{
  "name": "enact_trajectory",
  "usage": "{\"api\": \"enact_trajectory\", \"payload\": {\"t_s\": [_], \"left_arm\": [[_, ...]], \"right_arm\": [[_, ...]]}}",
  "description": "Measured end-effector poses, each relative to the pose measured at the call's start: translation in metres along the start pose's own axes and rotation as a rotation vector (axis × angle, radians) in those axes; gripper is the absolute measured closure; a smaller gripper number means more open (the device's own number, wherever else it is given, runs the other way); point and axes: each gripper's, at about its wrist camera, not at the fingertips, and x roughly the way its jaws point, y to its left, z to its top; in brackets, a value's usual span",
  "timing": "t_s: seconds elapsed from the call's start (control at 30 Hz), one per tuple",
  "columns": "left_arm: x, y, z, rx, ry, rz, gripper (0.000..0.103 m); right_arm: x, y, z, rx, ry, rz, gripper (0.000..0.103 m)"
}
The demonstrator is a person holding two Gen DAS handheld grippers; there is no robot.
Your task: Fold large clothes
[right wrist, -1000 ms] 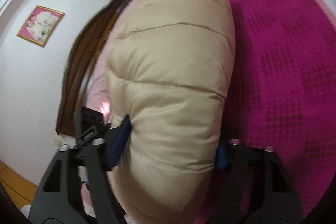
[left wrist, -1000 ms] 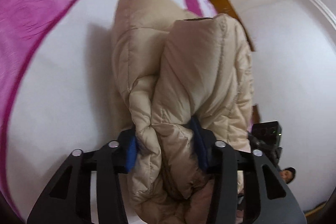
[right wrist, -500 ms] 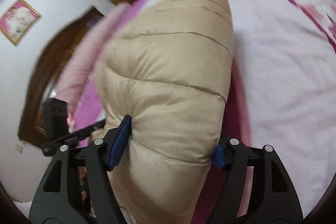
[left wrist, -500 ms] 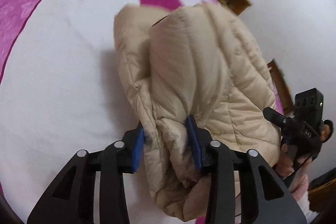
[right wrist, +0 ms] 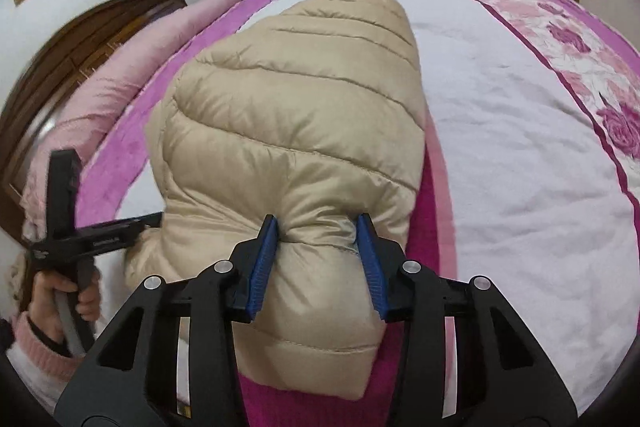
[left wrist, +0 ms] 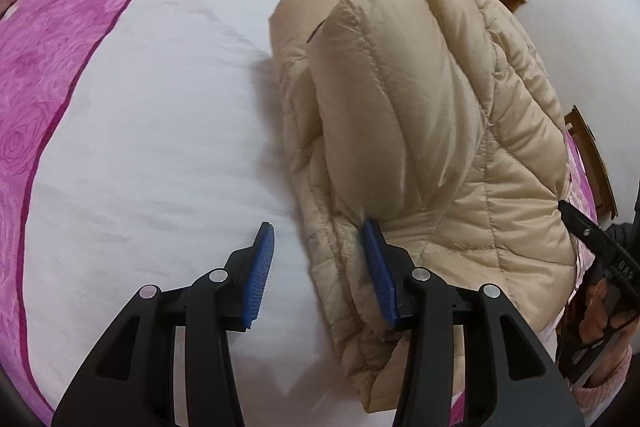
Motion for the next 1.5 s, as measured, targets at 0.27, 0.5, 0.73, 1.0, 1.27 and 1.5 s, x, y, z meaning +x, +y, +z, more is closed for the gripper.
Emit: {"api": "enact_trajectory", "payload": {"t_s": [0.27,0.5,0.73,1.0,1.27,1.5], "left_arm": [[-0.055,-0.011,-0.030,0.032,-0.095,0.044,0.048],[-0.095,-0.037,-0.056,0.058,-0.200,0.089,0.013],[-0.087,-0.050,-0.075,0.047,-0.181,0.114,0.007],[-0.064,-0.065,-0.097,0.084,-0.108,0.184,0.006],[-0.044,-0.080,-0.112,0.127,-0.056,0.215,0.006],[-0.039,-0.086,-0.117,0.134,-0.045,0.220,0.006]], "right_arm": [[-0.027,0.002,-0.006,0.048,-0.041,-0.016,0.049],[-0.063,0.008,-0.029,0.068,-0.072,-0.052,0.022],[-0.069,0.015,-0.063,0.072,-0.012,-0.081,0.010],[-0.058,0.024,-0.098,0.101,0.063,-0.147,0.007],[-0.044,0.027,-0.114,0.102,0.123,-0.198,0.007],[-0.038,0.028,-0.120,0.114,0.146,-0.205,0.007]]}}
